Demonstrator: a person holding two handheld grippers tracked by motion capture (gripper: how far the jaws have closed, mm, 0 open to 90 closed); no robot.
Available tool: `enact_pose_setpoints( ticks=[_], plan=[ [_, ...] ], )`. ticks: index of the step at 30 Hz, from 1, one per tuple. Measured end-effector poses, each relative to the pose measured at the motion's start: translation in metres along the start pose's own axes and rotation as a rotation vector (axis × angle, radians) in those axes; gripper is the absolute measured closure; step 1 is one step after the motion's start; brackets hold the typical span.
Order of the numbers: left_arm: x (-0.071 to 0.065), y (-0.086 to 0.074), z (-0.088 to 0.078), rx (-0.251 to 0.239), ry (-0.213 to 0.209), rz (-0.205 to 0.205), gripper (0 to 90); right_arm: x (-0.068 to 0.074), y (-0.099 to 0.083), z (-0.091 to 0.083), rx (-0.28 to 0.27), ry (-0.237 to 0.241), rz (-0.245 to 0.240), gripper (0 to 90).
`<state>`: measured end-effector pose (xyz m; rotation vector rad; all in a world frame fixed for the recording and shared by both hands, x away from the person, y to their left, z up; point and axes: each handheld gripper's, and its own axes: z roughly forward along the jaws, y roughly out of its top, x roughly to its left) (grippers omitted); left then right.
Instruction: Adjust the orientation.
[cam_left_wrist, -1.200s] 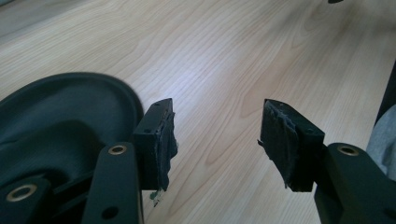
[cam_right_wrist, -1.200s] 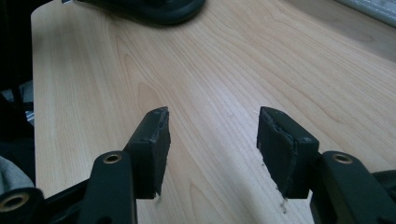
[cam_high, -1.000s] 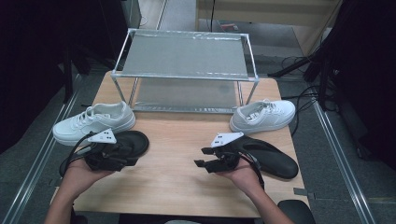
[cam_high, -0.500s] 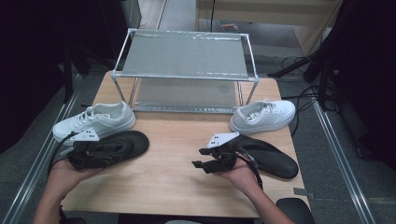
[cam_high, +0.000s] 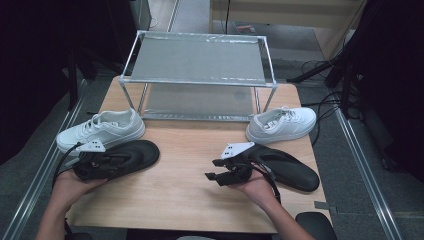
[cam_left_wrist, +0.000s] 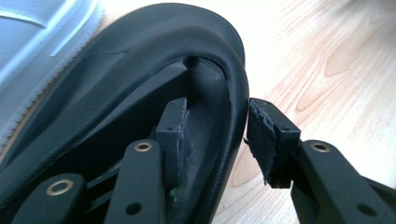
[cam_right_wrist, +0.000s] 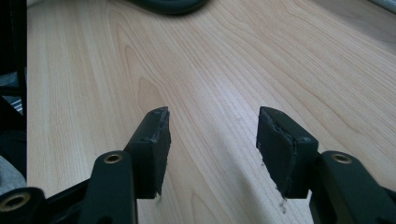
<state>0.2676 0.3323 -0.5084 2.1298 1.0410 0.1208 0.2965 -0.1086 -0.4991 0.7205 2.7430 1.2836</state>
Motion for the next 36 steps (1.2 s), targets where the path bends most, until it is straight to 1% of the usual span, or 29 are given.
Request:
enact_pose_setpoints(
  ticks=[1,4,9,14,16,18,21,22,24,27,29,31,34,36],
  plan=[
    [0.001,-0.001,0.001,0.003,-0.014,0.0,59.9,0.0,0.0,0.0,0.001,0.0,0.0,46.2],
    [0.001,-0.002,0.005,0.019,-0.017,0.009,61.5,0.0,0.0,0.0,-0.001,0.002,0.0,46.2],
    [-0.001,0.0,0.006,0.015,-0.027,0.037,66.6,0.001,0.0,0.0,-0.001,0.003,0.0,46.4],
    [0.0,0.0,0.007,0.022,-0.039,0.046,72.2,0.001,0.0,0.002,0.003,0.005,-0.004,46.4],
    [-0.001,0.001,0.006,0.03,-0.041,0.053,73.5,0.001,0.0,0.002,0.002,0.005,-0.008,46.5],
    [-0.002,0.001,0.006,0.032,-0.035,0.062,74.5,0.001,0.0,0.002,0.002,0.006,-0.008,46.5],
    [-0.004,0.003,0.006,0.044,-0.021,0.073,75.6,0.001,0.0,0.002,0.003,0.003,-0.005,46.6],
    [-0.006,0.003,0.006,0.05,-0.011,0.083,76.0,0.001,0.0,0.001,0.004,0.001,-0.004,46.6],
    [-0.007,0.005,0.006,0.044,-0.032,0.089,79.1,0.001,0.0,0.001,0.003,0.0,-0.004,46.7],
    [-0.012,0.009,0.003,0.046,-0.03,0.088,81.3,0.0,0.0,0.001,0.002,0.0,-0.003,46.7],
    [-0.013,0.011,0.003,0.046,-0.039,0.068,81.6,0.0,0.0,0.002,0.003,-0.001,-0.002,46.7],
    [-0.014,0.012,0.002,0.052,-0.036,0.067,81.7,0.0,0.0,0.002,0.004,-0.001,-0.006,46.8],
    [-0.018,0.015,-0.001,0.034,-0.047,0.057,81.8,0.001,0.0,0.002,0.005,-0.002,-0.004,46.7],
    [-0.022,0.019,-0.003,0.017,-0.042,0.054,81.7,0.0,0.0,0.002,0.005,-0.005,-0.001,46.8]
  ],
)
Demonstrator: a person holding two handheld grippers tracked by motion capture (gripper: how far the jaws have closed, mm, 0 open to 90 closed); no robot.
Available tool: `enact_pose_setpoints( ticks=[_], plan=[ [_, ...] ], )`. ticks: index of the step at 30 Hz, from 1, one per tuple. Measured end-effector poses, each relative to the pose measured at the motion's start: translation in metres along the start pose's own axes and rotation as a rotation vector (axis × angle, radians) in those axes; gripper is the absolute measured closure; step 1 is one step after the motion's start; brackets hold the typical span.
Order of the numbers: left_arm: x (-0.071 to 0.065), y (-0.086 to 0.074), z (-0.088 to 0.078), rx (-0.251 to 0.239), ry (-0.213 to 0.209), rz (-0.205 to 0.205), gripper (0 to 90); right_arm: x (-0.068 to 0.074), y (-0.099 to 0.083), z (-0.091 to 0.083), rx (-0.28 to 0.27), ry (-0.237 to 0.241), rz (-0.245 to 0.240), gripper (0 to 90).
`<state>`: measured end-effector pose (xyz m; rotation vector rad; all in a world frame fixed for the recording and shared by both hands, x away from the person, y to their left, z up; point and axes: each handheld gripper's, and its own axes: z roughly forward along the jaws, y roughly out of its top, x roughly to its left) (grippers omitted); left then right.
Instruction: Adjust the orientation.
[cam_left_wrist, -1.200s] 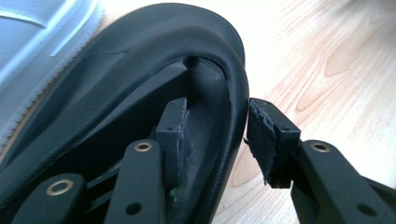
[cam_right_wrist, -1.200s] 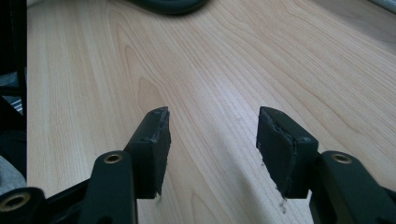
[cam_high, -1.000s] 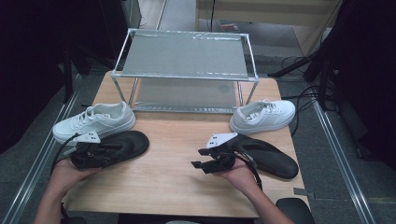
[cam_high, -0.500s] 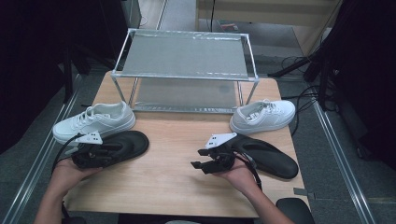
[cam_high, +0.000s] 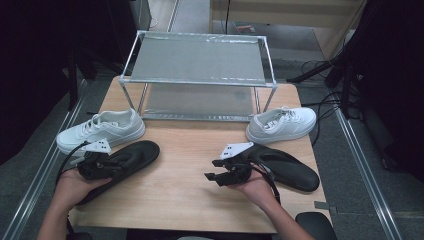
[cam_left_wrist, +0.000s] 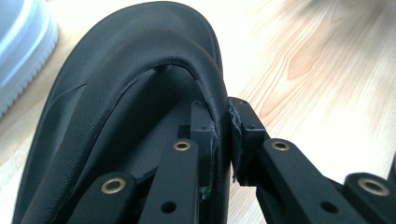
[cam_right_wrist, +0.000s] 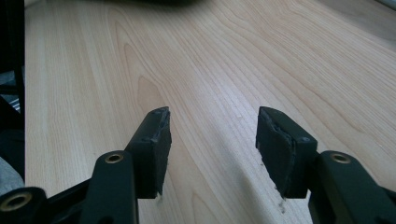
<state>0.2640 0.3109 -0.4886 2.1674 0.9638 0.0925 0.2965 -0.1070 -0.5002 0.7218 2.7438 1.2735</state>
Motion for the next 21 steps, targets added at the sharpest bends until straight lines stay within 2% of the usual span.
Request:
enact_pose_setpoints(
  ticks=[6,12,21],
  plan=[
    [-0.013,0.011,-0.003,-0.022,0.023,-0.002,82.0,-0.001,0.0,-0.002,-0.004,-0.01,0.014,46.7],
    [-0.024,0.027,0.006,-0.001,0.019,-0.017,82.0,-0.003,-0.002,-0.005,-0.019,-0.018,0.019,46.7],
    [-0.04,0.054,0.025,0.002,-0.006,0.017,82.0,0.0,-0.006,-0.01,-0.032,-0.03,0.023,46.7]
  ],
)
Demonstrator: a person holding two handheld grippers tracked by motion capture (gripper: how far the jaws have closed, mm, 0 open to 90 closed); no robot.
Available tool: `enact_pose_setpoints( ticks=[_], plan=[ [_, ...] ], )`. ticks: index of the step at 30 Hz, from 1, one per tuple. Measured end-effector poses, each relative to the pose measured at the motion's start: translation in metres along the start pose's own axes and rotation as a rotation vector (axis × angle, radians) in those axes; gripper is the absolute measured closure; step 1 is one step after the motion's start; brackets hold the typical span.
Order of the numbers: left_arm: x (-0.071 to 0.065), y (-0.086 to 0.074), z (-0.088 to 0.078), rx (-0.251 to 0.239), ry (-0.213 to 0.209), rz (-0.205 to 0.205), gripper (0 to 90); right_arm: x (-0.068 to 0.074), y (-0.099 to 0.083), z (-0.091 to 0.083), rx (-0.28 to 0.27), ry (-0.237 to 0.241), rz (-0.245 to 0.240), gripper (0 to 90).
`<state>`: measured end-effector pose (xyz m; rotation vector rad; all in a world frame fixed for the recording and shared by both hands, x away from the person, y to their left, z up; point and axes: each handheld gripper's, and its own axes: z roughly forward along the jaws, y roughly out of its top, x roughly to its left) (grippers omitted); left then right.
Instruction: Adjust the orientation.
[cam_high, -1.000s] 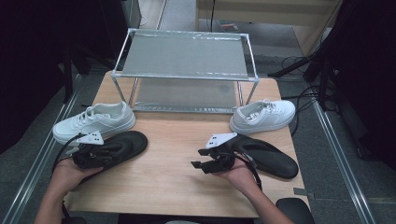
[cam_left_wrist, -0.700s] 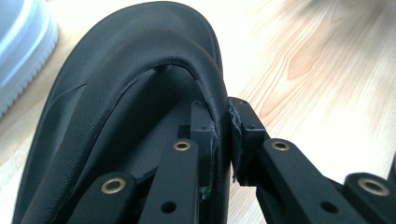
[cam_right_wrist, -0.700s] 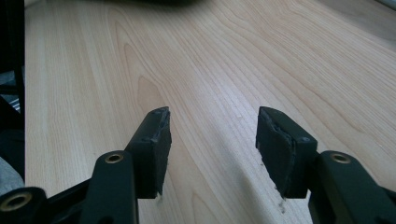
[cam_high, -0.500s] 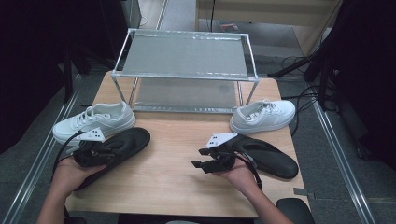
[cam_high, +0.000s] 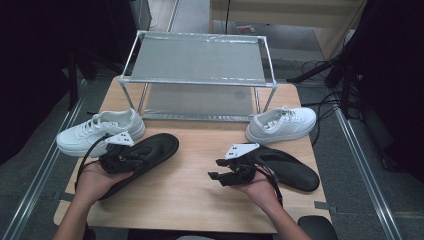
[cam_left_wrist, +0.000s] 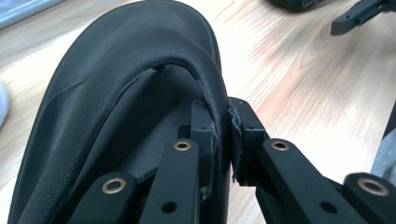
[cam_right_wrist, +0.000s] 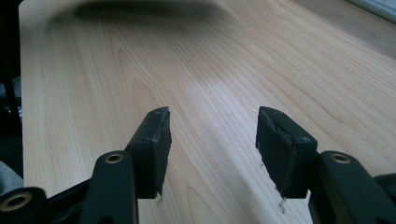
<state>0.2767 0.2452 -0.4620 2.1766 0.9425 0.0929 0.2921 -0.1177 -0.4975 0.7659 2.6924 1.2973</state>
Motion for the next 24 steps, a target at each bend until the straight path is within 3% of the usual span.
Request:
enact_pose_setpoints(
  ticks=[5,11,24],
  plan=[
    [-0.002,0.014,0.014,0.021,-0.02,-0.009,82.0,-0.001,-0.002,-0.003,-0.014,-0.01,0.016,46.7],
    [-0.013,0.032,0.035,0.058,-0.034,0.03,81.9,-0.001,-0.007,-0.008,-0.02,-0.028,0.033,46.7],
    [-0.028,0.061,0.073,0.073,-0.049,0.032,81.9,-0.001,-0.012,-0.012,-0.026,-0.052,0.052,46.9]
  ],
)
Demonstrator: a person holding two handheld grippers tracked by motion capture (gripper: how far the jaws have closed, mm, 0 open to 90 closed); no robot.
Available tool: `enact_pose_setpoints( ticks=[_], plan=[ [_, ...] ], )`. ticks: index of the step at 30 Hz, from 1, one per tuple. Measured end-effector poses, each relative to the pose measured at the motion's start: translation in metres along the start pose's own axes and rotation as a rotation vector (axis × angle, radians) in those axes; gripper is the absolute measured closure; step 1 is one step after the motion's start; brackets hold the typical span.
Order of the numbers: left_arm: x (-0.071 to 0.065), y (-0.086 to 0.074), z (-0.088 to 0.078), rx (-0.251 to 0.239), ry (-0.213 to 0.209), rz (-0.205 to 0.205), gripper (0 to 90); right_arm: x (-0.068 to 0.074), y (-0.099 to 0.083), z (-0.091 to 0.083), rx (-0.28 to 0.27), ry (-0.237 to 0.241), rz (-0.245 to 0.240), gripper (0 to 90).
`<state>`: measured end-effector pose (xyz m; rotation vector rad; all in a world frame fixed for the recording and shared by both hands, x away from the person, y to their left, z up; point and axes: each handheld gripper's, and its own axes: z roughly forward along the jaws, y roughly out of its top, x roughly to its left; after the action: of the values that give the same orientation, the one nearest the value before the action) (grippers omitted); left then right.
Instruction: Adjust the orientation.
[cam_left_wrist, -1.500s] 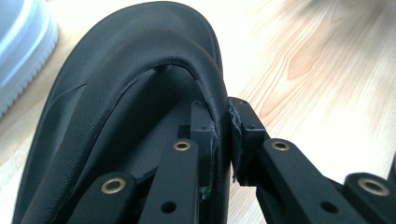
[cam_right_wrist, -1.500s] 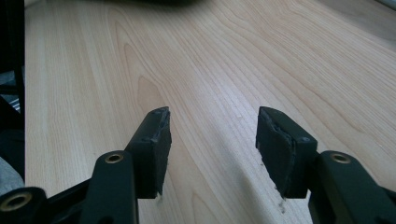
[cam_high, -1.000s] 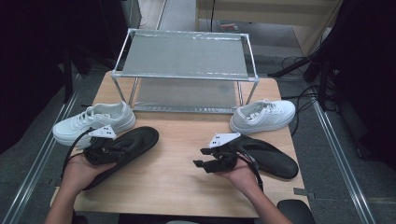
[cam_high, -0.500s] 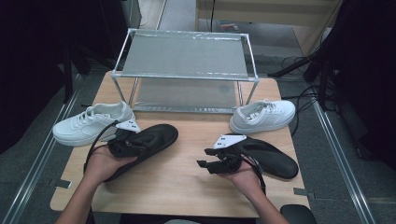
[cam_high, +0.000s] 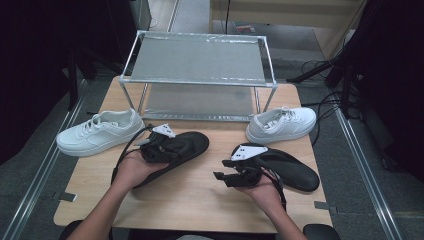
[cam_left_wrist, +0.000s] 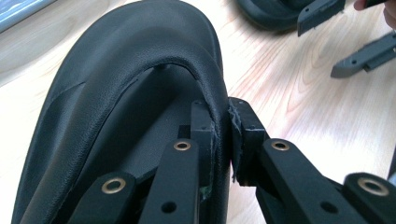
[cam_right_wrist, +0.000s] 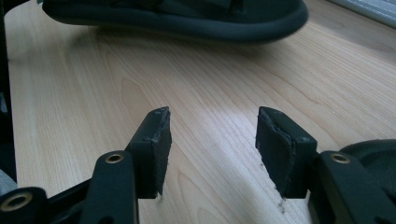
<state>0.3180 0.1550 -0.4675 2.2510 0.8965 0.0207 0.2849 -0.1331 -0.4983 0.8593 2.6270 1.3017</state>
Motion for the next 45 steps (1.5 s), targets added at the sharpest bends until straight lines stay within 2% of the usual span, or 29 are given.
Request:
enact_pose_setpoints(
  ticks=[6,10,15,20,26,31,36,39,42,45],
  plan=[
    [-0.005,0.008,0.023,0.013,-0.001,-0.002,81.9,-0.002,-0.002,0.001,0.0,-0.014,0.005,46.9],
    [-0.002,0.008,0.038,0.018,-0.014,-0.011,82.0,-0.004,-0.003,0.002,0.006,-0.03,0.008,47.1],
    [0.003,0.007,0.047,0.009,-0.029,-0.007,82.0,-0.004,-0.002,0.003,0.002,-0.049,0.015,47.4],
    [0.006,0.006,0.051,0.014,-0.052,-0.002,80.0,-0.005,0.006,0.015,0.013,-0.058,0.015,47.7],
    [0.01,0.005,0.041,0.011,-0.062,0.004,64.2,-0.009,0.023,0.023,0.003,-0.053,0.0,49.2],
    [0.008,0.002,0.021,0.0,-0.053,0.034,61.9,-0.013,0.032,0.028,0.023,-0.047,0.004,50.3],
    [0.01,-0.003,0.003,-0.032,-0.063,0.048,62.4,-0.017,0.038,0.028,0.005,-0.046,0.023,52.9],
    [0.014,-0.007,-0.006,-0.041,-0.062,0.048,65.3,-0.017,0.038,0.029,-0.002,-0.051,0.035,54.0],
    [0.021,-0.012,-0.014,-0.05,-0.058,0.034,73.0,-0.016,0.038,0.031,-0.003,-0.053,0.028,56.0],
    [0.028,-0.017,-0.022,-0.071,-0.086,0.019,90.0,-0.014,0.037,0.032,-0.003,-0.048,0.023,60.1]
  ],
)
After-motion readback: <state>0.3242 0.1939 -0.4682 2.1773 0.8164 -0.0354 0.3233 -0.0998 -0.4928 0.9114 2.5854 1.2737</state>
